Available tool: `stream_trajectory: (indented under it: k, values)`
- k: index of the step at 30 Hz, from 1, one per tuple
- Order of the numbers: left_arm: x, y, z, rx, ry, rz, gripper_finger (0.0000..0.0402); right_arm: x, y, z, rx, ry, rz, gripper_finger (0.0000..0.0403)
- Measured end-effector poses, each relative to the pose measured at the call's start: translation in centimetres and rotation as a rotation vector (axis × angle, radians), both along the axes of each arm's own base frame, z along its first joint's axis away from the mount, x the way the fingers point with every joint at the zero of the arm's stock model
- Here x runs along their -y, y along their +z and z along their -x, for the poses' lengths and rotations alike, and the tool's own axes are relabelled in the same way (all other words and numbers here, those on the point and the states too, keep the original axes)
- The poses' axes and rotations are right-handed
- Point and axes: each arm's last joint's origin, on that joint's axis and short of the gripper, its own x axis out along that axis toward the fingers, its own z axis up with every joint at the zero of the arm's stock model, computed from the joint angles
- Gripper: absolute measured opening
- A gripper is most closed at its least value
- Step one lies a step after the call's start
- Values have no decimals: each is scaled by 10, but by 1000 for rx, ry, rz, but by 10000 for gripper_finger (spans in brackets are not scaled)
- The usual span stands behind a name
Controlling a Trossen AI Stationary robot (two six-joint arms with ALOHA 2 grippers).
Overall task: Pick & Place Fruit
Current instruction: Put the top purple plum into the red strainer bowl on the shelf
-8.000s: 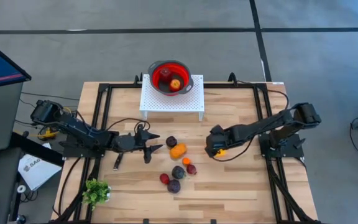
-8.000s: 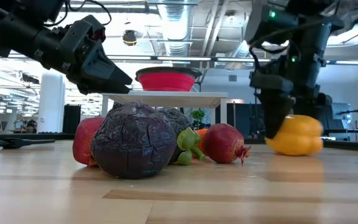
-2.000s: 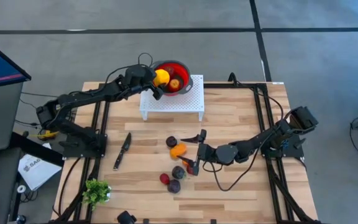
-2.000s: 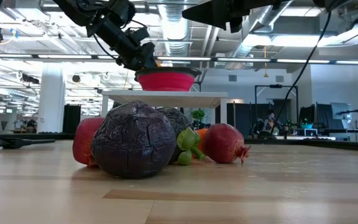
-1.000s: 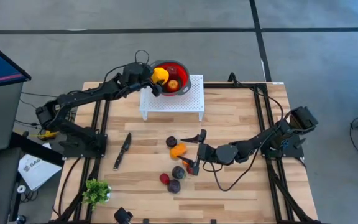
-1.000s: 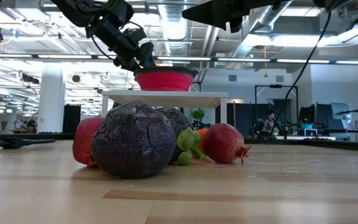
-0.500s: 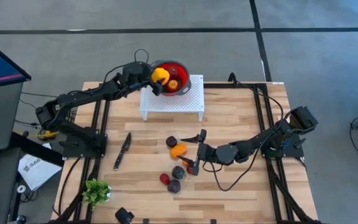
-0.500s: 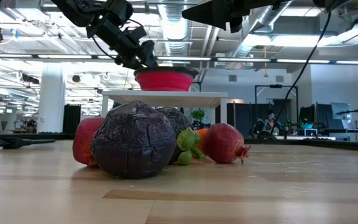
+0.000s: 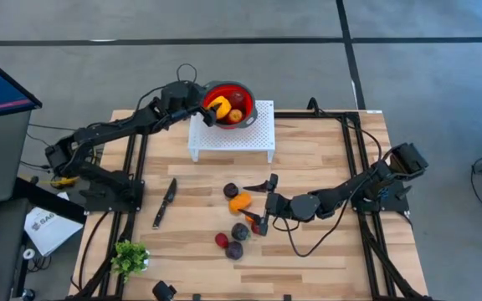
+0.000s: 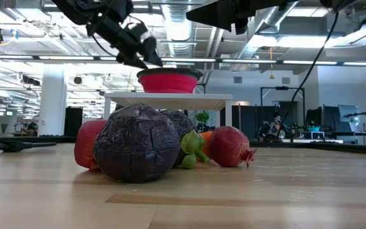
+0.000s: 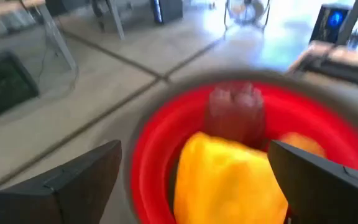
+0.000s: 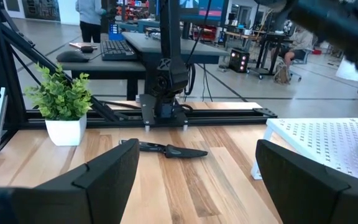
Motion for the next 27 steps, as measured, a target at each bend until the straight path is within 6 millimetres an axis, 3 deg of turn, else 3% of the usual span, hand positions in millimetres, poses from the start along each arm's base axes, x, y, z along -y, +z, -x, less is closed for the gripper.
stream_trajectory:
  k: [6, 10, 14, 18, 22, 27]
  values:
    - [37, 36, 9, 112, -144, -59, 388, 1, -4, 0, -42, -4, 18, 317]
    - [84, 54, 8, 156, -381, -77, 379, 1, -10, 1, -108, -4, 45, 317]
    - [138, 53, 3, 99, -606, -56, 370, 1, -19, 4, -186, -9, 46, 317]
    - [187, 35, -7, -15, -784, 6, 361, -1, -29, 9, -285, -10, 42, 317]
    - [226, -10, -14, -140, -781, 36, 352, -6, -36, 17, -358, -43, 10, 317]
    - [244, -77, -14, -296, -606, 76, 341, -13, -32, 32, -363, -151, 38, 317]
